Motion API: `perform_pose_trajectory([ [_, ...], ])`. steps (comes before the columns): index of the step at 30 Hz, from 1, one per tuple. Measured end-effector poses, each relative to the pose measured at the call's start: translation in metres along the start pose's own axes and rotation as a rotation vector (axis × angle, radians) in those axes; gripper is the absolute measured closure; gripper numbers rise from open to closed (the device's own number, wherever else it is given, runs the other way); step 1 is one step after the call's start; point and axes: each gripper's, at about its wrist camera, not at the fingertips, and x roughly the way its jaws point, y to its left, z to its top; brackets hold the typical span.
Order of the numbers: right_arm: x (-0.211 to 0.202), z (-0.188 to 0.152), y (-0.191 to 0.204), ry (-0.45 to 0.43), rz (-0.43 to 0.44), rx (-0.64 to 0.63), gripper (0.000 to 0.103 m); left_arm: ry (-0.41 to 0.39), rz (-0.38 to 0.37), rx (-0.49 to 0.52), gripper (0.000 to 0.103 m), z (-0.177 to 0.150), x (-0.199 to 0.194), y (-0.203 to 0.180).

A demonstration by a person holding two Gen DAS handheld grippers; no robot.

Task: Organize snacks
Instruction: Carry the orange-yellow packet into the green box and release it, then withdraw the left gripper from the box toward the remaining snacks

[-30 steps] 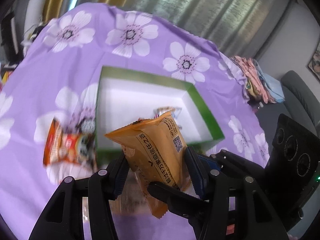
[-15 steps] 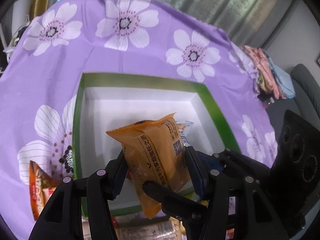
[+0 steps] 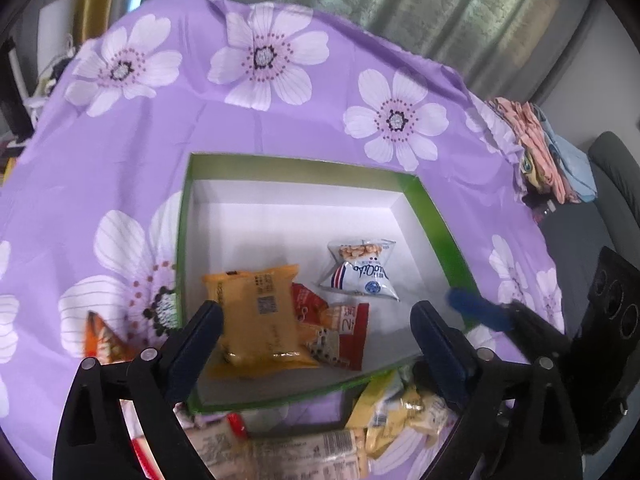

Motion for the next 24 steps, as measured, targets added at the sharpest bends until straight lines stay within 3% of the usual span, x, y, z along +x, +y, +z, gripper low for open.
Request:
perform_pose_trajectory([
  [12, -0.07, -0.038, -0.01, -0.056, -0.086, 0.058, 0.013, -0.041, 0.023, 0.03, 0.009, -0.04, -0.045, -0.017],
  [24, -0.093, -0.084, 0.012, -0.007, -0.114, 0.022, 0.012, -0.066, 0.153, 0.118, 0.009, -0.083, -0.072, -0.048],
])
